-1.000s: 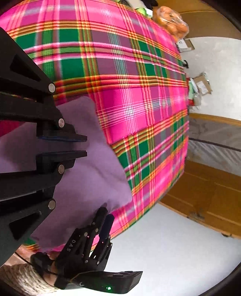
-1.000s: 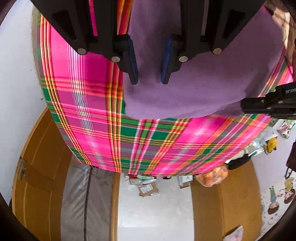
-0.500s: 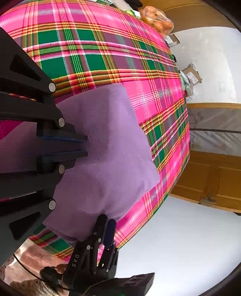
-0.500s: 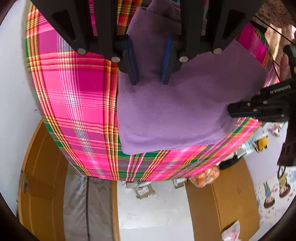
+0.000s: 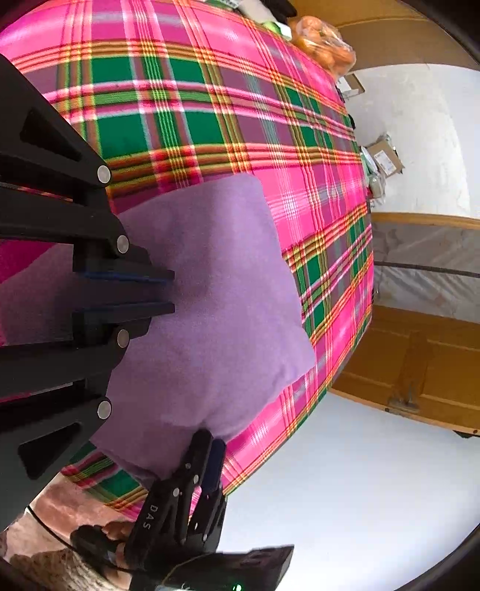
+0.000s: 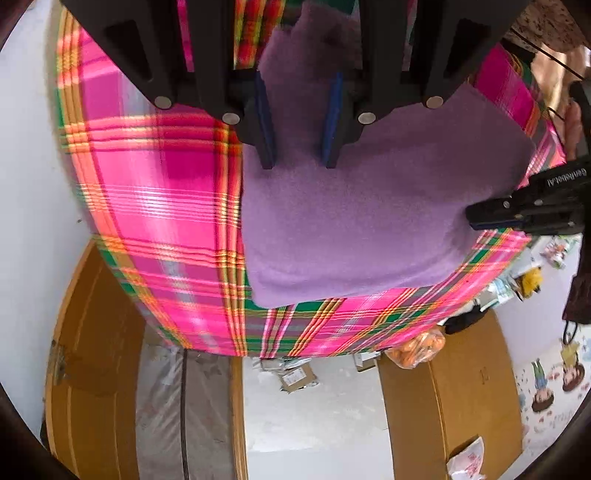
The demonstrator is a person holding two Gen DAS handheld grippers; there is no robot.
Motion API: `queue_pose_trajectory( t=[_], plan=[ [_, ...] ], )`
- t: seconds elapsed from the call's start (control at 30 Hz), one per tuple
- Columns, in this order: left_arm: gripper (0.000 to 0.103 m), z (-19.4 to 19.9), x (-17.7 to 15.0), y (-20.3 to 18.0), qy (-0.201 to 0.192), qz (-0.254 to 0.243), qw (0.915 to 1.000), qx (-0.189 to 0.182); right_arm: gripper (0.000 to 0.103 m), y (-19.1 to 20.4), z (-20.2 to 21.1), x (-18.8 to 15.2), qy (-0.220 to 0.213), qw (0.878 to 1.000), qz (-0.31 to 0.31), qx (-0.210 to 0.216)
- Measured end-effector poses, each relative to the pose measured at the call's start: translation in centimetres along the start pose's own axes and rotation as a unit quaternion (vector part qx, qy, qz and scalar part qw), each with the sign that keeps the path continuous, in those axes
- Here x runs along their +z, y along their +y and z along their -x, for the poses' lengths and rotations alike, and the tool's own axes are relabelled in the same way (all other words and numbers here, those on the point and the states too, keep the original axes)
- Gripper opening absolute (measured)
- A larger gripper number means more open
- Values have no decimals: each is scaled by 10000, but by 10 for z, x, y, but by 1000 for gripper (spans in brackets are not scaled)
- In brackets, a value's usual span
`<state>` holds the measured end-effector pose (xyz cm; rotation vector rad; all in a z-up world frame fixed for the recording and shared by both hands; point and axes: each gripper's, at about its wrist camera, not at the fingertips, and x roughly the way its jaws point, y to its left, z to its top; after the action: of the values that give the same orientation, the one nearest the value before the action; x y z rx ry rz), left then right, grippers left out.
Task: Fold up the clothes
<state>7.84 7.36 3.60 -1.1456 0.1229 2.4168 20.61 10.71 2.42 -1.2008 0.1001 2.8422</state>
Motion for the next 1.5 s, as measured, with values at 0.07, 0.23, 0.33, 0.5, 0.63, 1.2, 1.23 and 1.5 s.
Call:
queue_pose_trajectory(
  t=[0.07, 0.23, 0.33, 0.5, 0.63, 1.2, 1.23, 1.5],
  plan=[
    [11, 4, -4, -2, -4, -44, 10000, 66, 26, 4, 8, -6, -46, 9999, 95, -48],
    [12, 10, -12, -1, -59, 79, 9999, 19, 26, -3, 13, -24, -44, 9998, -180, 84],
    [12, 7, -15, -2, -124, 42, 9999, 65, 26, -4, 10, -26, -84, 9995, -289, 103],
    [12, 7, -16, -8, -124, -132, 9997, 174, 26, -7, 12, -24, -7, 9994, -313, 172],
    [21, 10, -6, 8, 74, 19, 10000, 50, 26, -17, 19, -11, 38, 9990, -411, 153],
    [59, -27, 23, 80, 982, 1372, 9829, -740, 54, -71, -42, 24, 706, 9782, -1213, 1529],
    [59, -29, 24, 80, 1001, 1394, 9821, -780, 54, -71, -46, 26, 744, 9770, -1226, 1579],
    [67, -37, 21, 100, 1207, 1904, 9665, -1228, 58, -70, -62, 34, 793, 9656, -1307, 2105]
  ],
)
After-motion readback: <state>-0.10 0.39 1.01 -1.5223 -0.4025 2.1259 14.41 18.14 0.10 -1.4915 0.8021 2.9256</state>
